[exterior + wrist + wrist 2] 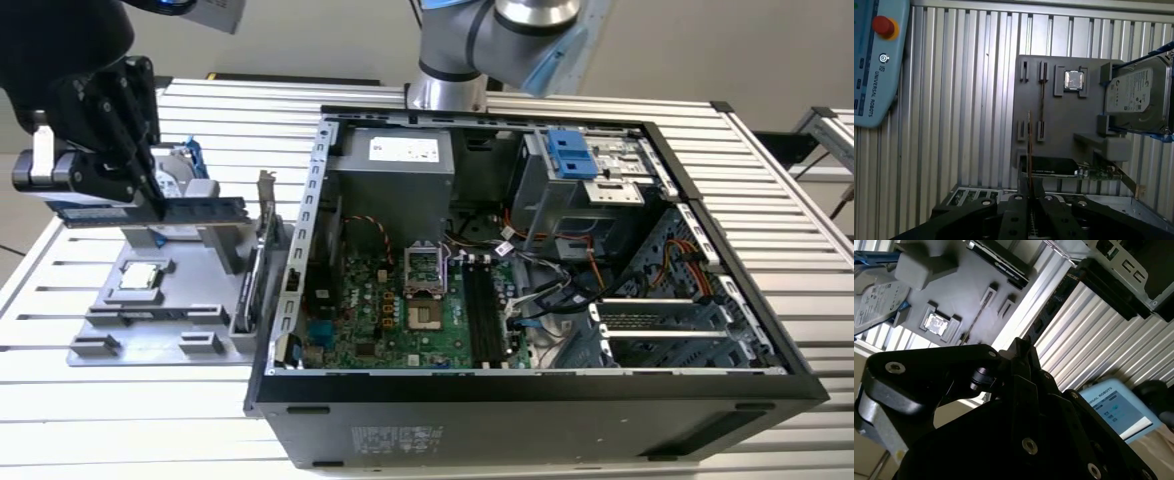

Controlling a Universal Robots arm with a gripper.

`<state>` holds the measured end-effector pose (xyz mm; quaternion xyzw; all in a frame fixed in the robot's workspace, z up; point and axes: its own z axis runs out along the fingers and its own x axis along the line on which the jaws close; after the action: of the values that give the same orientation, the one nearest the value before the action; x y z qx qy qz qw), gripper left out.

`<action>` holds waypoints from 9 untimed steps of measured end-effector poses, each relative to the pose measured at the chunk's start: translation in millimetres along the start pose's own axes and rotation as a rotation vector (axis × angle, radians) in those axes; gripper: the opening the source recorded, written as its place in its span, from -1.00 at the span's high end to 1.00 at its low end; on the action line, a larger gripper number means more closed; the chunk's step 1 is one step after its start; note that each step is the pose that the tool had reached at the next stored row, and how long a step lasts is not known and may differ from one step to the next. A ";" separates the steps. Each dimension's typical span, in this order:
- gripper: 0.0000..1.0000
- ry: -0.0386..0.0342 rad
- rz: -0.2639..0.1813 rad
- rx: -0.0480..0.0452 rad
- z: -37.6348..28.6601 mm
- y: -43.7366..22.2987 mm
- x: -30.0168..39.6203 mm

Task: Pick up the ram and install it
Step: 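Pick up the ram and move it above insertion slot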

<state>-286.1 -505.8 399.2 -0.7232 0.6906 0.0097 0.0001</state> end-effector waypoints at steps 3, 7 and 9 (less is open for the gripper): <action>1.00 0.0000 0.000 0.0000 -0.1 -2.8 0.1; 1.00 0.0000 0.000 0.0000 -0.1 -6.8 0.3; 1.00 0.0000 0.000 0.0000 -0.1 -8.8 0.4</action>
<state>-277.3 -505.8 399.2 -0.7232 0.6906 0.0097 0.0001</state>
